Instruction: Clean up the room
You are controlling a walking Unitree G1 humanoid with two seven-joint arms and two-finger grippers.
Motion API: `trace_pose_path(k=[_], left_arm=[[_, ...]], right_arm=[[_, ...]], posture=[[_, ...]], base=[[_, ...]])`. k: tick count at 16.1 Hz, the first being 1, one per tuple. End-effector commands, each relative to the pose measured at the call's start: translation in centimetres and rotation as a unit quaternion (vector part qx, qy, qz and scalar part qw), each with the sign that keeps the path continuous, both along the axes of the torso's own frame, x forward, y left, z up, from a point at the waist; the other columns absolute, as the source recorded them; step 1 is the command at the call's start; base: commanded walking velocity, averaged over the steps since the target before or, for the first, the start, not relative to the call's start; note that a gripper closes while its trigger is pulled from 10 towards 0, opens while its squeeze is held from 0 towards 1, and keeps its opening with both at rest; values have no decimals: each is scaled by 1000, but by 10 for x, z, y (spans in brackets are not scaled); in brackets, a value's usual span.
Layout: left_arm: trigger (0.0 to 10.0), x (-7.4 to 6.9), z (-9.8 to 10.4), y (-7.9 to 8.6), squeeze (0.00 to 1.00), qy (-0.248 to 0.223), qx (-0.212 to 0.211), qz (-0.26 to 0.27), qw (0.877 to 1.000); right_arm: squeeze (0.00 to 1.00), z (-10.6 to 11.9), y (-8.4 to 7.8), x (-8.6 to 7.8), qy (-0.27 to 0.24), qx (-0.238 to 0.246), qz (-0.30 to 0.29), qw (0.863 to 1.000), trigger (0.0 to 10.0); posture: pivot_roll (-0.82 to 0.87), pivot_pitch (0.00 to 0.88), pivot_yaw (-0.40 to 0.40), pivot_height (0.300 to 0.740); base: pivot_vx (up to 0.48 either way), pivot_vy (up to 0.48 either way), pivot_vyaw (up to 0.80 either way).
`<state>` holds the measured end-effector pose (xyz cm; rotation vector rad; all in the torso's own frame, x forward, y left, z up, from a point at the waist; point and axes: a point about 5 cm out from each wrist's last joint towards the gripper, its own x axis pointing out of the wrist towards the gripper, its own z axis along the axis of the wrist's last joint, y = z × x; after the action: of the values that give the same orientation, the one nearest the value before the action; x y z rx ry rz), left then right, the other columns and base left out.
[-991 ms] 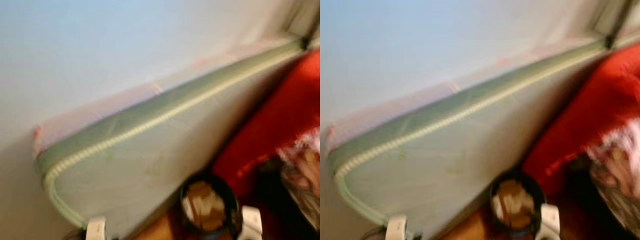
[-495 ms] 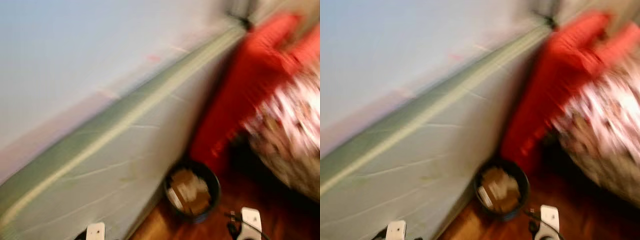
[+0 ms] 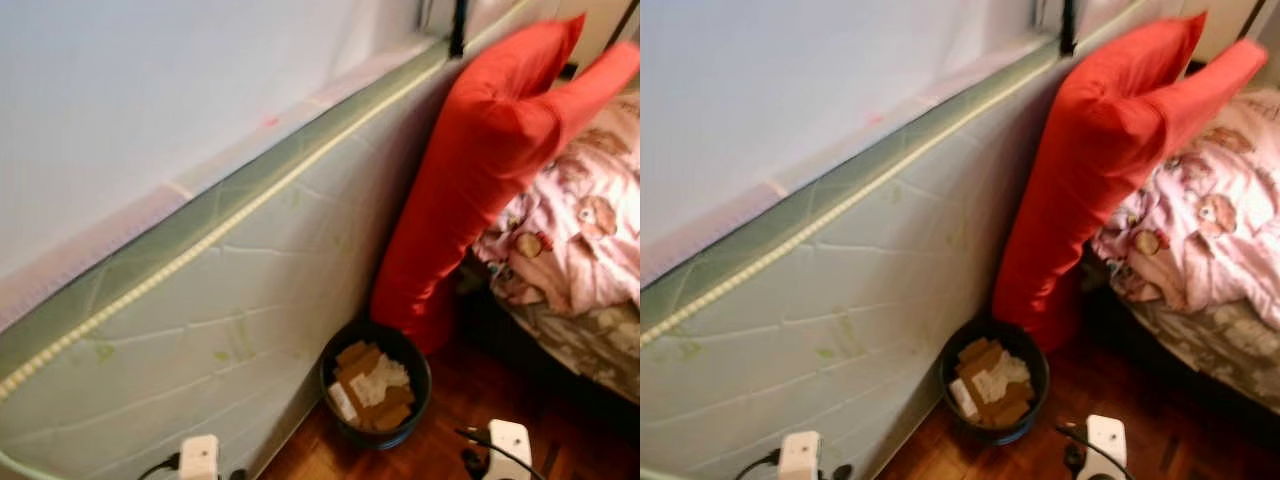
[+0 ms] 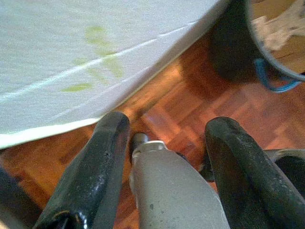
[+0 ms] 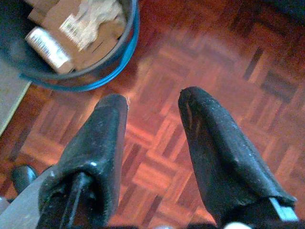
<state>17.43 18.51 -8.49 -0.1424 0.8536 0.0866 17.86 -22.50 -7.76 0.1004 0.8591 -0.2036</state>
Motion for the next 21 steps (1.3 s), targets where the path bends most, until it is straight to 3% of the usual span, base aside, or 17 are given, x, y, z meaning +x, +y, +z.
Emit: trace_pose_path(k=[1,21], left_arm=[[10000,-17,-3,43,0,72,97,-21,992],[10000,-4,1,38,0,61,92,-26,994]], right_arm=[[0,7,-11,13,30,23,13,999,10000],[0,9,-12,17,28,12,30,999,10000]], posture=[[28,0,-49,740],[30,0,-54,740]], base=[[0,-300,0],[0,-300,0]])
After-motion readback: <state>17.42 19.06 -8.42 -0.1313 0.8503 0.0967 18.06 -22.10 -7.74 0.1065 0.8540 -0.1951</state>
